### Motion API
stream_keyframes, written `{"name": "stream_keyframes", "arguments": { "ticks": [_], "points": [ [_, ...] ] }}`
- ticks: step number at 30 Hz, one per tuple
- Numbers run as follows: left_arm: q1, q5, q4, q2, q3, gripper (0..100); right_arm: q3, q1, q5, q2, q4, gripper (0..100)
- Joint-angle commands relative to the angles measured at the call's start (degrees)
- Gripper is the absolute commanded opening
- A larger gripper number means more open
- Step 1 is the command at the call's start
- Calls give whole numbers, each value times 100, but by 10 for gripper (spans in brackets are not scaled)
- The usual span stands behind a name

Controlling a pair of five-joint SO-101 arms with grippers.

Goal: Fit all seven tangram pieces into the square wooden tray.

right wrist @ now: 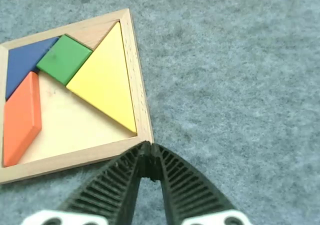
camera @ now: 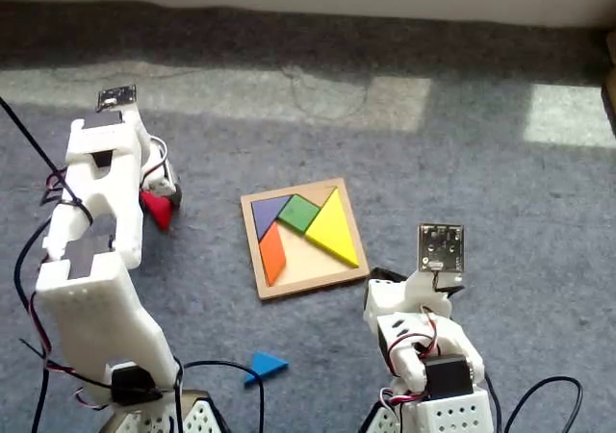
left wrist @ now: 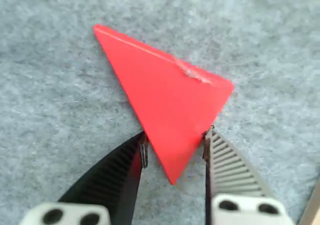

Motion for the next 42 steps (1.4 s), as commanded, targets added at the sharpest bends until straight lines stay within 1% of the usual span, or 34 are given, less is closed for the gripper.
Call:
{"name": "stream_keyframes", "arguments": {
  "ticks": [1, 4, 8, 11, 15, 16, 18, 22, 24, 29, 36, 38, 42],
  "points": [
    [-13, 70, -264, -57, -207, 212, 804, 75, 62, -66, -13, 5],
    [-48, 70, -264, -57, -207, 248, 804, 75, 62, -66, -13, 5],
    [-48, -35, -237, -119, -207, 241, 804, 75, 62, -66, -13, 5],
    [-48, -334, 88, -224, -418, 234, 804, 75, 62, -66, -13, 5],
    [-57, -325, 413, -382, -725, 239, 804, 75, 62, -66, -13, 5],
    [-57, -255, 440, -382, -796, 239, 804, 75, 62, -66, -13, 5],
    [-57, 114, 440, -382, -936, 248, 804, 75, 62, -66, -13, 5],
    [-57, 1134, 440, -374, -989, 345, 804, 75, 62, -66, -13, 5],
    [-48, 1468, 431, -374, -998, 365, 804, 75, 62, -66, -13, 5],
    [-101, 1521, 448, -312, -945, 364, 804, 75, 62, -66, -13, 5],
    [-532, 1495, 114, 514, -1253, 348, 804, 75, 62, -66, -13, 5],
    [-593, 1486, 185, 752, -1587, 348, 804, 75, 62, -66, -13, 5],
    [-541, 1486, 651, 1182, -2316, 348, 804, 75, 62, -66, -13, 5]
  ]
}}
